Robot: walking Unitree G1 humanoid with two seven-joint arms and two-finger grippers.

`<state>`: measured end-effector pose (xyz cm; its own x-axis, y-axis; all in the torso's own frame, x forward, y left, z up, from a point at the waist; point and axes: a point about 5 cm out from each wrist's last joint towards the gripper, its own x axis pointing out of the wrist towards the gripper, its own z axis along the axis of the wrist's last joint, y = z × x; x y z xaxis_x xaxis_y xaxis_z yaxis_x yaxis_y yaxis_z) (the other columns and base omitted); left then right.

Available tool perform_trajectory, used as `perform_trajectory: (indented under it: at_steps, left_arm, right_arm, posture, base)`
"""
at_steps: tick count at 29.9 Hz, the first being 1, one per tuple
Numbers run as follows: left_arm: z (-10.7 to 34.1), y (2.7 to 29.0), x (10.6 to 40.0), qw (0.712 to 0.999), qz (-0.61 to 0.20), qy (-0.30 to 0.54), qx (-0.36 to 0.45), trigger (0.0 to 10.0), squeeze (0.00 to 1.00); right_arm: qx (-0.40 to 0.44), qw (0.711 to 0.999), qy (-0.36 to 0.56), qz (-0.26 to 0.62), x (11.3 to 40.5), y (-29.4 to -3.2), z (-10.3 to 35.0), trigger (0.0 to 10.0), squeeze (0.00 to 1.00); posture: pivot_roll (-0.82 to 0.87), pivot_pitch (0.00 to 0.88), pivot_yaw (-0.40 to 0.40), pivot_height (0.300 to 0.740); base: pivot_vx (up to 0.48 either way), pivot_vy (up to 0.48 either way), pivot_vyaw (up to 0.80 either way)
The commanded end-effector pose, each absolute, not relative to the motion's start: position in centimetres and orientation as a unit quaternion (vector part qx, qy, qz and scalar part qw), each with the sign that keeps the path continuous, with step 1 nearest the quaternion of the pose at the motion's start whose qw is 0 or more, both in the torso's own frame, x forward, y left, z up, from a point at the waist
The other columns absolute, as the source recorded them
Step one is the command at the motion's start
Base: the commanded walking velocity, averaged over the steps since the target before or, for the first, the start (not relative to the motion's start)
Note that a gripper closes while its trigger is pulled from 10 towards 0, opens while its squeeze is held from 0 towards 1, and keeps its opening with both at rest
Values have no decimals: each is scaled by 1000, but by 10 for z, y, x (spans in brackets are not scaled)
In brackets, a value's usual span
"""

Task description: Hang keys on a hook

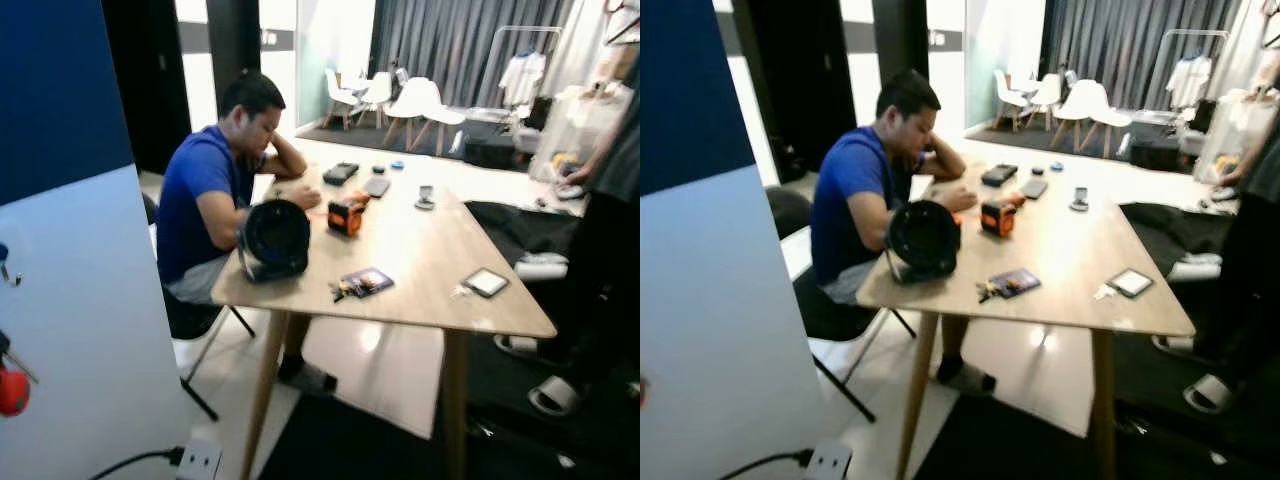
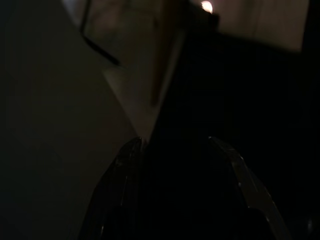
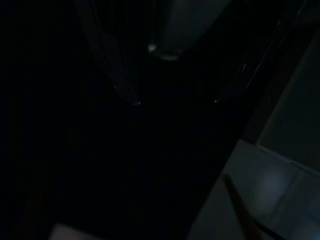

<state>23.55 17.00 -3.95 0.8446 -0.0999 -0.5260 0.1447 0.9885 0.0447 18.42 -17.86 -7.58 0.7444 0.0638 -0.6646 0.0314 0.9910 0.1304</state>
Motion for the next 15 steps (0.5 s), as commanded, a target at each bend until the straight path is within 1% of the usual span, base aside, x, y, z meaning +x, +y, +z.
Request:
perform_trajectory:
  at_steps: [1, 9, 15]
  left_arm:
    - [-44, 172, 229, 958, -61, 279, 35, 10000, 0]
    - [-41, 172, 228, 964, -67, 257, 31, 10000, 0]
    - [-40, 169, 226, 964, -92, 248, 32, 10000, 0]
  right_arm:
    - [68, 930, 360, 9, 183, -177, -77, 10000, 0]
    - [69, 930, 360, 9, 182, -176, -77, 10000, 0]
    - [69, 930, 361, 9, 182, -176, -77, 10000, 0]
  posture:
    - [56, 3, 13, 740]
    - [57, 8, 15, 740]
    - [59, 10, 15, 740]
  base:
    - [0, 0, 0]
    - [0, 0, 0]
    - [0, 0, 0]
